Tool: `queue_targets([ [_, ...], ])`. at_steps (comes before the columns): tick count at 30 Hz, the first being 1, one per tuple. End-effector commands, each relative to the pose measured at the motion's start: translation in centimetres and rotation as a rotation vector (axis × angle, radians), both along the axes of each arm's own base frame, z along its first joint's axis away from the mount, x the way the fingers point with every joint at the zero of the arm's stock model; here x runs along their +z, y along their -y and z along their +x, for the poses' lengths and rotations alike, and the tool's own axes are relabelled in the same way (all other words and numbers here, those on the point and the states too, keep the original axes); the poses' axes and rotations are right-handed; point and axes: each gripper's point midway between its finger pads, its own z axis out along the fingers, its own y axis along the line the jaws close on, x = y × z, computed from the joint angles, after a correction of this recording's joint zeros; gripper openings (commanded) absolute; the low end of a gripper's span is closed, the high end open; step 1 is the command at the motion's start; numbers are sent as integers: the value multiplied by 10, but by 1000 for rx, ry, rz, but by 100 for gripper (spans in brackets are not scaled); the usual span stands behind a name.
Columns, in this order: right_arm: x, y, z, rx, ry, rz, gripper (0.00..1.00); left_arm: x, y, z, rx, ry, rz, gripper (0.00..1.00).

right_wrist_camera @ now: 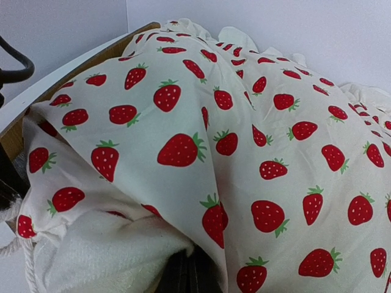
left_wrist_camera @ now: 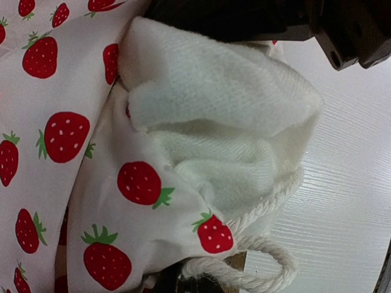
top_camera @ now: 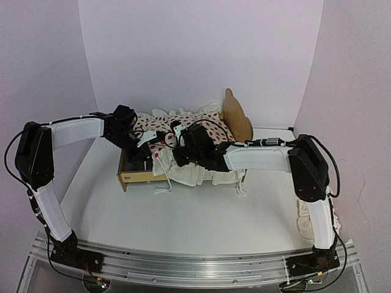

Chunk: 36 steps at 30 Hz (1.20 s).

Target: Set up the pet bed

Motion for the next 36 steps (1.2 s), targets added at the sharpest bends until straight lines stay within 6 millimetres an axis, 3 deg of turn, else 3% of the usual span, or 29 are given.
queue_targets([
  [1,45,4,-2,-5,53,67,0,25,23,0,-15,-28,-126,0],
  [17,41,1,-8,12,40,68,0,-36,-10,-14,65,-130,-6,2],
  [22,29,-8,-21,54,21,32,2,-24,-15,-21,73,-147,-9,30],
  [26,19,-10,-35,88,-18,-2,23,-9,-27,-25,84,-133,0,54],
  [32,27,-10,-64,174,-93,-8,44,18,-41,-36,55,-72,13,69],
  [36,27,-4,-78,197,-156,-18,50,14,-49,-49,21,-73,52,79],
])
